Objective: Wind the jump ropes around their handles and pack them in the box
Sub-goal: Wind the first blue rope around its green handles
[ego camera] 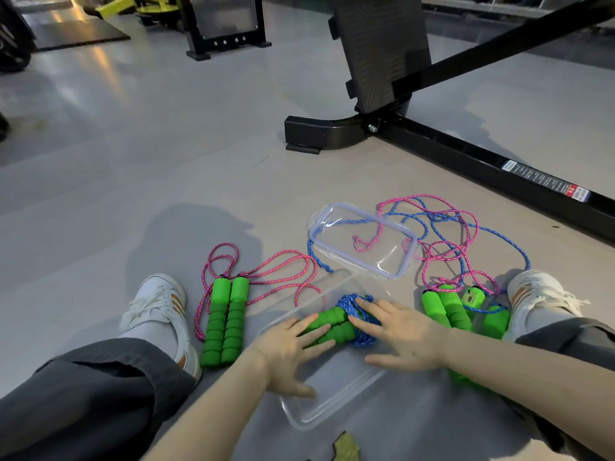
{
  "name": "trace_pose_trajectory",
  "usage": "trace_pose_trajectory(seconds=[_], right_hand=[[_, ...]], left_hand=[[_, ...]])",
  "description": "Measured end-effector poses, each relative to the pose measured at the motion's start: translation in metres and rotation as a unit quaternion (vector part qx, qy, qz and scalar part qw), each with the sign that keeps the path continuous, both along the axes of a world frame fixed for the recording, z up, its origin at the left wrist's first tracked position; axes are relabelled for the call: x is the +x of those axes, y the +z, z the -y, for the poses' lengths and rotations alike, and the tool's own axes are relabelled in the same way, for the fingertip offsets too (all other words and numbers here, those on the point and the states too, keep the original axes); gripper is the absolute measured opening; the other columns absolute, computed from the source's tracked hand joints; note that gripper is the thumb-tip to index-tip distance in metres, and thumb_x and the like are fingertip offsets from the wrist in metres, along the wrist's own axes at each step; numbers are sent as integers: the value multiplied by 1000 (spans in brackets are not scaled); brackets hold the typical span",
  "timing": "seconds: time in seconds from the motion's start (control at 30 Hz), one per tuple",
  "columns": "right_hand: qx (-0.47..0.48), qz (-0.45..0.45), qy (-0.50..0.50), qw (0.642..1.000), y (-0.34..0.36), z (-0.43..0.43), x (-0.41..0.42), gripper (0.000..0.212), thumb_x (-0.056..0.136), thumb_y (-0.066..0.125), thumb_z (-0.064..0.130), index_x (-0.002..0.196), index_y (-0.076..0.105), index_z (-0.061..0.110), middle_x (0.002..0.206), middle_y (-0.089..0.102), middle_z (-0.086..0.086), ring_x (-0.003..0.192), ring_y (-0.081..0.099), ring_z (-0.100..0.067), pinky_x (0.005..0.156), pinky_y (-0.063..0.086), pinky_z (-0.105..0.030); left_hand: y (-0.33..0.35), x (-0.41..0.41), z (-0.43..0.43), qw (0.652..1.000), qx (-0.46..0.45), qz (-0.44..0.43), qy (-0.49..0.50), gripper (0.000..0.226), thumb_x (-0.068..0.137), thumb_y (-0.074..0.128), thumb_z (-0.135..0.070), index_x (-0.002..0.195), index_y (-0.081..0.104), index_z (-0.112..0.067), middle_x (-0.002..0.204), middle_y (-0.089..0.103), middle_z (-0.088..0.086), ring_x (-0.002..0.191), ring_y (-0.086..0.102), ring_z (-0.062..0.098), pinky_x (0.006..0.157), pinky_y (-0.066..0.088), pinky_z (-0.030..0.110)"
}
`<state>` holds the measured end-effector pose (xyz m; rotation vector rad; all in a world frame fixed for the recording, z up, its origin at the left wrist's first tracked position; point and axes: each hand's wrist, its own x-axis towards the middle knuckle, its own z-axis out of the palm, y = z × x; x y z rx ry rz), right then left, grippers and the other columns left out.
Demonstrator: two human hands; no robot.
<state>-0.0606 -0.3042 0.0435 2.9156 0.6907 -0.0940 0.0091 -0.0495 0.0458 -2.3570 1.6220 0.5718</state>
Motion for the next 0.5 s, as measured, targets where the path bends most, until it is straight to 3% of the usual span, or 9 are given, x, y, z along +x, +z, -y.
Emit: trace_pose_trajectory(seconds=[0.13, 0.23, 0.3, 0.37, 0.4, 0.43, 0.5], right_hand=[[8, 10, -10, 1000, -3, -8, -5, 65, 90, 21, 59, 120, 64, 20, 123, 62, -14, 96, 66, -21, 72, 57, -26], [19, -15, -35, 999, 1, -10, -5, 71, 79, 34, 62, 129, 57, 18, 132, 55, -19, 104, 63, -26, 79, 56, -31], [17, -66, -43, 997, 7, -14, -3, 85, 78, 22, 65, 147, 31, 17, 152, 26, -21, 129, 42, -32, 102, 41, -38], [-14, -117, -48, 992, 9, -12, 2, 93, 72, 9, 68, 151, 6, 20, 158, -3, -16, 142, 16, -28, 114, 22, -37], [-27, -111, -35, 993, 10, -12, 5, 91, 74, 14, 67, 151, 9, 20, 158, -1, -16, 141, 19, -28, 114, 23, -36], [-37, -75, -12, 996, 11, -10, 11, 86, 77, 31, 64, 149, 22, 19, 155, 15, -20, 136, 33, -28, 108, 33, -33], [-73, -67, 29, 995, 10, -5, 22, 78, 59, 74, 44, 131, 56, 20, 133, 54, -18, 105, 63, -24, 83, 52, -26]], left_hand=[[5, -3, 8, 999, 8, 35, 2, 66, 98, 43, -40, 154, 10, -28, 161, -7, 5, 147, -8, 28, 117, -5, 39], [3, -12, 11, 997, -17, 6, 79, 59, 99, 39, -32, 153, 16, -31, 161, -8, 9, 148, -3, 29, 118, 3, 39], [0, -18, 10, 994, -25, -14, 110, 62, 96, 41, -31, 153, 15, -30, 160, -10, 11, 147, -6, 29, 118, 3, 40], [-2, -24, 11, 989, -31, -27, 142, 67, 93, 45, -31, 153, 15, -26, 159, -11, 13, 147, -8, 32, 118, -1, 43], [-2, -26, 14, 987, -30, -33, 155, 68, 92, 47, -32, 152, 15, -23, 159, -12, 14, 146, -9, 33, 118, -2, 46], [-1, -29, 16, 986, -27, -35, 162, 69, 92, 47, -33, 151, 15, -21, 159, -13, 14, 146, -11, 35, 118, -3, 48], [-3, -33, 17, 987, -16, -22, 159, 69, 92, 47, -34, 152, 14, -18, 159, -15, 15, 145, -12, 37, 117, -4, 50]])
